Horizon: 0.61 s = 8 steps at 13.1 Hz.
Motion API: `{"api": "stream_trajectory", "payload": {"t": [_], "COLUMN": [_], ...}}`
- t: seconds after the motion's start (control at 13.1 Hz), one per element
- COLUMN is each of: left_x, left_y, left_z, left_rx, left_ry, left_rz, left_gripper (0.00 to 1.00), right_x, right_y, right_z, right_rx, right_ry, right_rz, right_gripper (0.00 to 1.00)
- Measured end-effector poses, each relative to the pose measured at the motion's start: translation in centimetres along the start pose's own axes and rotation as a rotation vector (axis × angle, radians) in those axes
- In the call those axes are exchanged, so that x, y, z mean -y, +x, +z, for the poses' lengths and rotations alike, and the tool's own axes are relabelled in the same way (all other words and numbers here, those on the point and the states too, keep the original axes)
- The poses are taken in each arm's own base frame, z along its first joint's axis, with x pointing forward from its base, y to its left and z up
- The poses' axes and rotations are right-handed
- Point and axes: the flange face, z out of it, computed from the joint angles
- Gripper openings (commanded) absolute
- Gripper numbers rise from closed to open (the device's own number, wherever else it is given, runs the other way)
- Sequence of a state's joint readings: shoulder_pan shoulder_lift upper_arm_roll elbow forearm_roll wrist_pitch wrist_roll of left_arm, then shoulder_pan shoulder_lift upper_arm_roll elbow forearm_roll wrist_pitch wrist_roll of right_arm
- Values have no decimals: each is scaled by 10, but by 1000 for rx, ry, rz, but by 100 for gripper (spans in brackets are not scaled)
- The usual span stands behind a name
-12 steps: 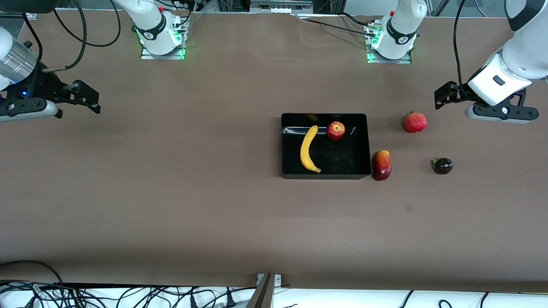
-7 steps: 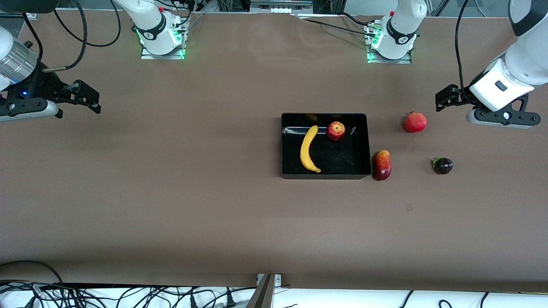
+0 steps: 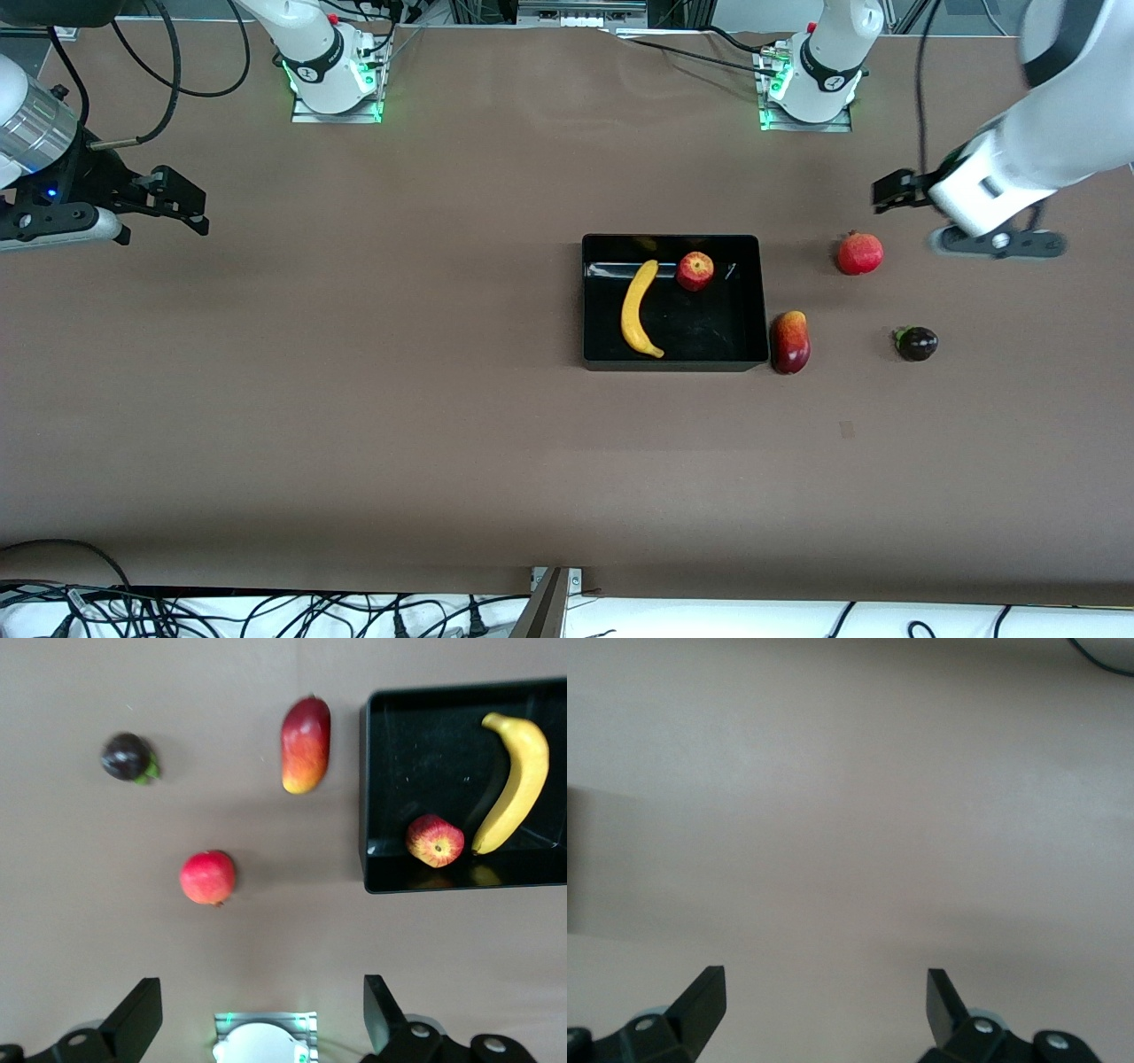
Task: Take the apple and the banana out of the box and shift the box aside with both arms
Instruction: 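Lower the left gripper onto the red apple in the tray and grasp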
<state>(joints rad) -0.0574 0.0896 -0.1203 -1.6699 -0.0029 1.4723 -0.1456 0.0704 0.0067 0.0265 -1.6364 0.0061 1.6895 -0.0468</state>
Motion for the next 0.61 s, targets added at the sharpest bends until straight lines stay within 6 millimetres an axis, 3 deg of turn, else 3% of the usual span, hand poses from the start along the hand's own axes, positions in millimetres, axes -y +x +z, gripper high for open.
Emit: {"api": "stream_trajectory", "payload": {"t": [0.31,0.46,0.61], "left_x": [-84,-135,-183], "left_y": [54,62,54], "left_z": [79,123,177], "left_rx": [0,-42,-105], "left_ry": [-6,3,25], "left_rz": [-19,-62,-95], "left_gripper": [100,100,100], "right_x": [8,10,10], "right_y": [0,0,0], "right_z": [0,0,-1], "right_rx": [-1,-1,-1], "right_ry": [1,1,1], "right_rz": [-14,-17,-17], "right_gripper": [100,100,100]}}
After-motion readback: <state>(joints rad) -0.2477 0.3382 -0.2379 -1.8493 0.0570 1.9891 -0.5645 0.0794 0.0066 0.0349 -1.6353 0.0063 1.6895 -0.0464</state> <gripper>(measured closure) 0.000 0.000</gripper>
